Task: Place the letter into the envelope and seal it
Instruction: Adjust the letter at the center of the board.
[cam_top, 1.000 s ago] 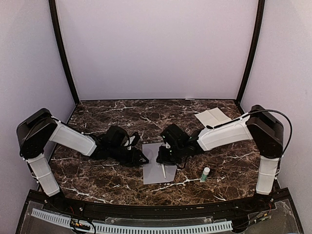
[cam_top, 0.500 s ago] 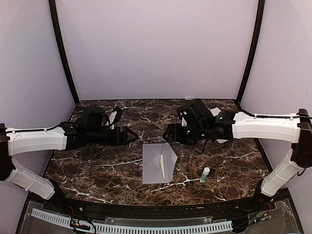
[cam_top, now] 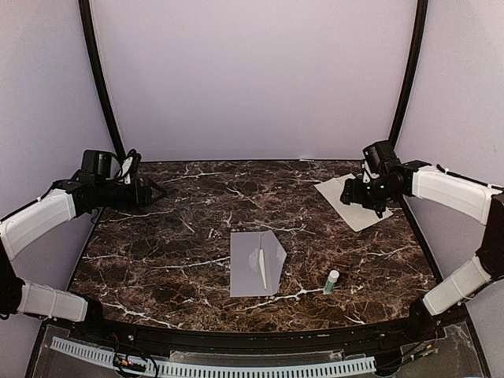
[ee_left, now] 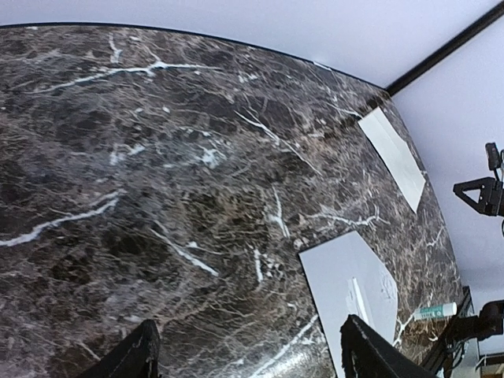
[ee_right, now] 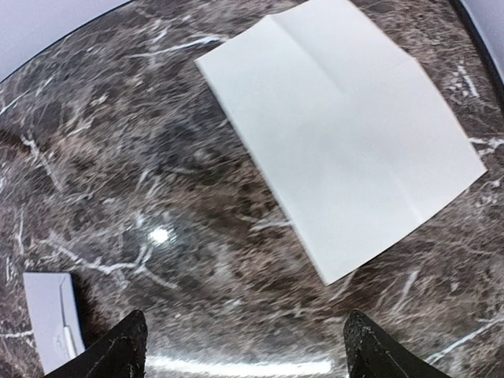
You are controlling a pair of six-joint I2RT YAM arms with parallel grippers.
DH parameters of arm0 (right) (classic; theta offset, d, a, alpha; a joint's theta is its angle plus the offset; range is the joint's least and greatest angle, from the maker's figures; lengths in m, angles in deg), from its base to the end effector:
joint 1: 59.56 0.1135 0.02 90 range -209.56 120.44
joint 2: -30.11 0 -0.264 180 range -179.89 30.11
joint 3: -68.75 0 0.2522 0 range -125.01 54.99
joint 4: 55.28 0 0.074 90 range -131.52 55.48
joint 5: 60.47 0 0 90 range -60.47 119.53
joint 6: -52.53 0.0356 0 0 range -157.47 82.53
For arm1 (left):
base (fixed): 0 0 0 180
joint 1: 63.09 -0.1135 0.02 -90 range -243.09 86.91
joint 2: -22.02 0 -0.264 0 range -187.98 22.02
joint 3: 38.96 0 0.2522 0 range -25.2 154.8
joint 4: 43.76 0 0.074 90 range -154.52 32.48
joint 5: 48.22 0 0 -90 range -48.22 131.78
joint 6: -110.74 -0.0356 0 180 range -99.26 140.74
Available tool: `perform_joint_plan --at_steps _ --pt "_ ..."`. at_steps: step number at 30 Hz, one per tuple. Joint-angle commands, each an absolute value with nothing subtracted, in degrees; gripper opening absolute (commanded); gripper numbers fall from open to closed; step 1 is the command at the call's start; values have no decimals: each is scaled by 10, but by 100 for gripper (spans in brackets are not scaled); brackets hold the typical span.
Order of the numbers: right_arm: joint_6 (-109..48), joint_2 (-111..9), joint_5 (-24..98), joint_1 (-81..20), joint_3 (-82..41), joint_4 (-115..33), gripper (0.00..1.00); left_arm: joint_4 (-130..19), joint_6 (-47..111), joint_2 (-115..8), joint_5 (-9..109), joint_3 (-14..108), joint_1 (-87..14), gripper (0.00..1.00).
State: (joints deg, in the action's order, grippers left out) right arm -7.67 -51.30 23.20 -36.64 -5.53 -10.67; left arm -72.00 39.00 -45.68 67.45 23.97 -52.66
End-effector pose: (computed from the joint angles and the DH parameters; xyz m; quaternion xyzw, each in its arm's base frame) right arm 0.2765 0.1127 0.2573 0.0747 0.9406 0.0985 0.3164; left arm 0.2530 -0.0623 0.2790 0.0472 0.8621 -0.3044 0.4023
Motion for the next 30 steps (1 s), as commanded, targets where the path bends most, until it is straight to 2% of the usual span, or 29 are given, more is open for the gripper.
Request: perform_joint_plan --at_steps 1,8,12,30 --pt "-165 -560 292 -459 -66 -139 82 -685 346 -453 715 223 -593 78" --pt "-210 -667 311 -532 -124 -154 80 -677 310 -439 626 213 -607 78" --pt "-217 -713 315 -533 -147 -144 75 -691 294 -443 589 212 -609 78" --pt "-226 -745 365 -496 -86 -194 75 -698 292 -464 597 217 -609 77"
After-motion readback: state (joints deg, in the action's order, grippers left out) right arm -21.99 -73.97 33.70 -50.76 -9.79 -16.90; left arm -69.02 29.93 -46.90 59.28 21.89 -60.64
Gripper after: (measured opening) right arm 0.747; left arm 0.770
